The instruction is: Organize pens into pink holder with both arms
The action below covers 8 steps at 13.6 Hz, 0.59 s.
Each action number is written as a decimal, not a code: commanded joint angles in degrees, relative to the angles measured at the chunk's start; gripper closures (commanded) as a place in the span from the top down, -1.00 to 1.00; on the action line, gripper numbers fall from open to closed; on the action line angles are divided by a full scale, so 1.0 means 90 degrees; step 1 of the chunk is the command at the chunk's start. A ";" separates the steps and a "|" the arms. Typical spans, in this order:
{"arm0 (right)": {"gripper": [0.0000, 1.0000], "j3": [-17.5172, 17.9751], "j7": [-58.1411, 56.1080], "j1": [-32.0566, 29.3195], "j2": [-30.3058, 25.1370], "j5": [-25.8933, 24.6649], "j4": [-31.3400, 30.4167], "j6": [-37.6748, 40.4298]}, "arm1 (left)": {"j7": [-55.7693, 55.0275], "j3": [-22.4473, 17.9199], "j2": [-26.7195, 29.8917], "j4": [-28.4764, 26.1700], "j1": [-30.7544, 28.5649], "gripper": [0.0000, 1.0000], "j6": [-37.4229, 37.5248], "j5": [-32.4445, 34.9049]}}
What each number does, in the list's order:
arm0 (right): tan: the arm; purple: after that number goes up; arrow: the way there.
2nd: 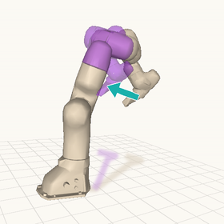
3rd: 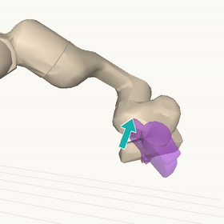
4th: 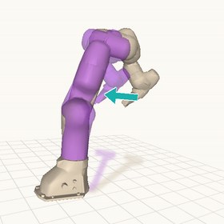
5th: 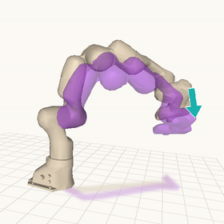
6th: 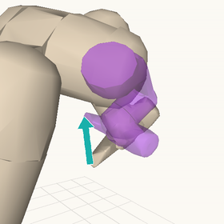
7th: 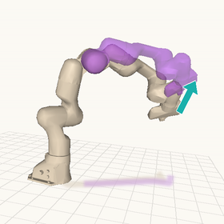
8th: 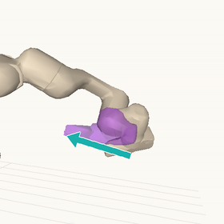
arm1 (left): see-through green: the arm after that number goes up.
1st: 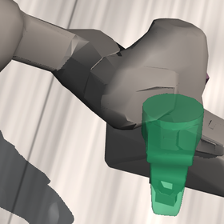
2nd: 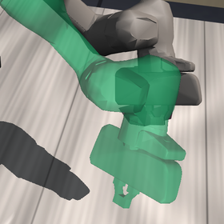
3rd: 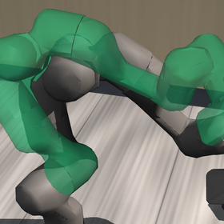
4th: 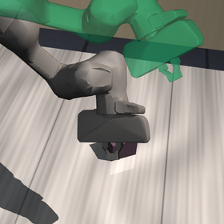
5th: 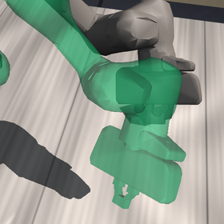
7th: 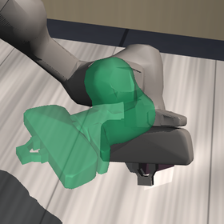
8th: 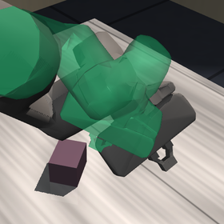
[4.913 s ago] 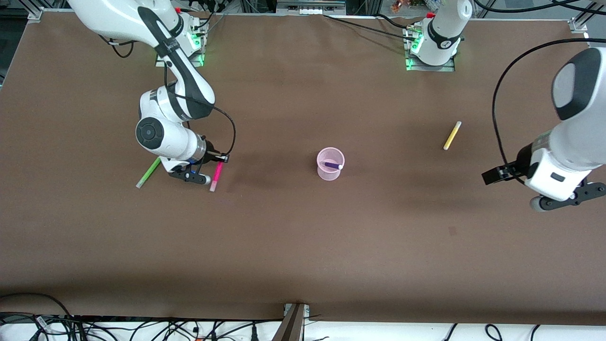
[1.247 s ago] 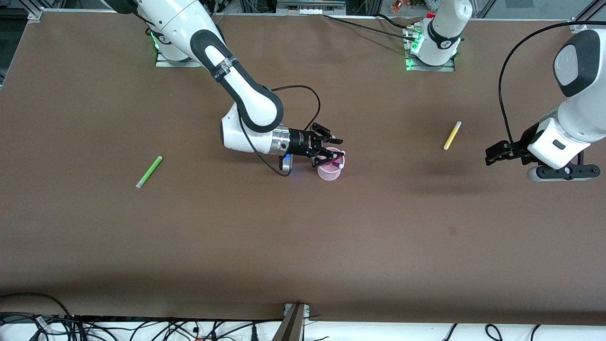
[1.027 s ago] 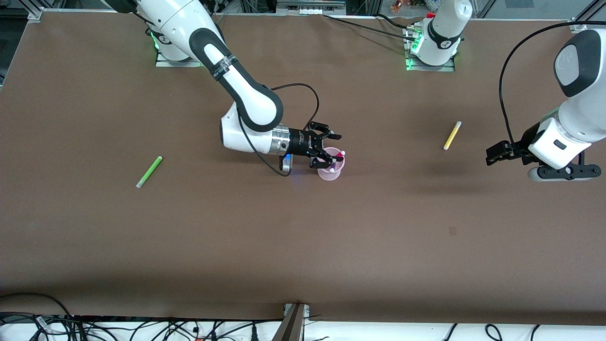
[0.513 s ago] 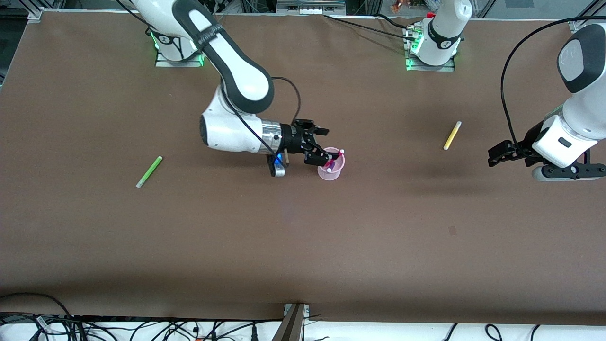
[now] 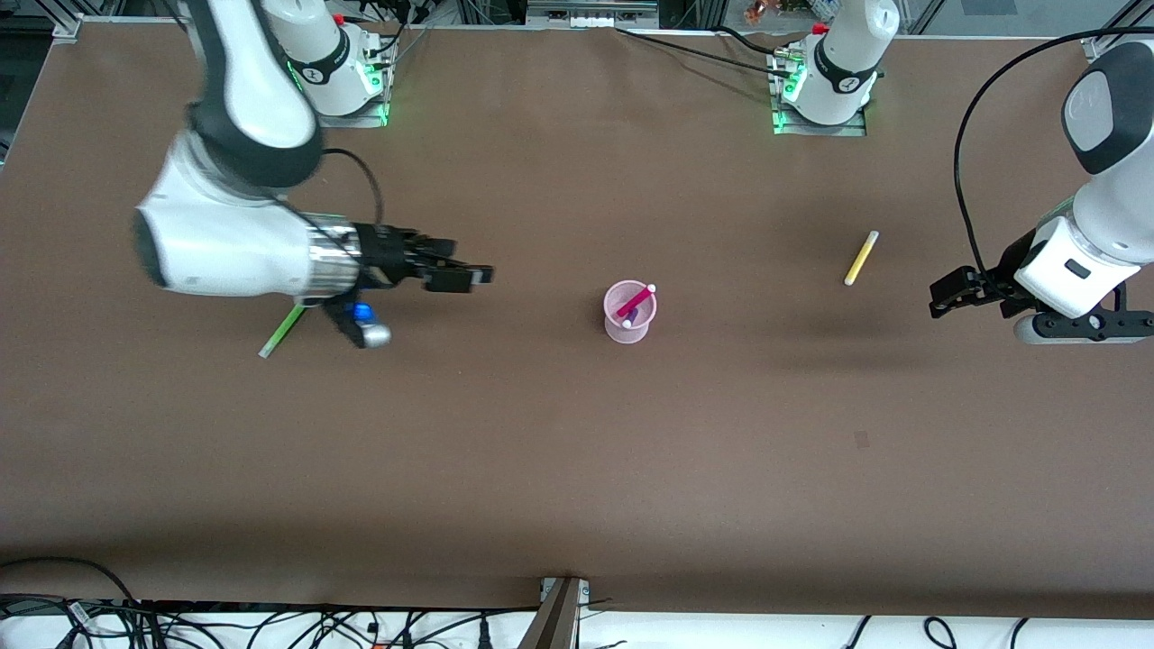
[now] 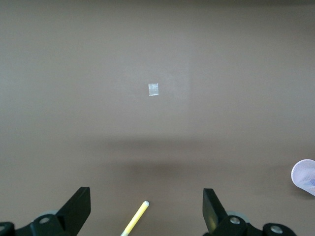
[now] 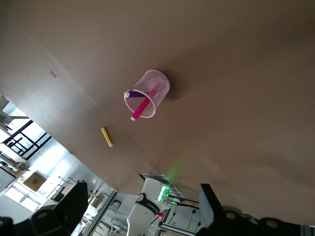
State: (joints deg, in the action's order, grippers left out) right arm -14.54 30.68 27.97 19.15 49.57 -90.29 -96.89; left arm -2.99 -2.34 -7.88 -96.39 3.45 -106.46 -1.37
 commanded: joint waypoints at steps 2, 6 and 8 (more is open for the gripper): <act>0.99 -0.0241 -0.0966 0.0095 -0.0817 -0.1955 -0.0202 0.0355 | 0.0379 0.0064 0.0055 0.0369 0.0007 1.00 0.0393 -0.0053; 0.99 0.0431 -0.1435 -0.0391 -0.1764 -0.4290 -0.0476 0.0346 | 0.1084 0.0093 0.0016 0.0613 0.0027 1.00 0.0403 0.0006; 0.99 0.0978 -0.1786 -0.1015 -0.1932 -0.5172 -0.0437 0.0355 | 0.1075 0.0113 0.0054 0.0623 0.0046 1.00 0.0529 -0.0013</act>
State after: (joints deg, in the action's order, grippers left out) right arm -10.34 18.38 24.17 4.53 8.61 -92.38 -93.54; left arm 5.23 -1.45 -7.60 -92.09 3.62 -103.98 -1.37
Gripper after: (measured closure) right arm 0.000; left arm 0.000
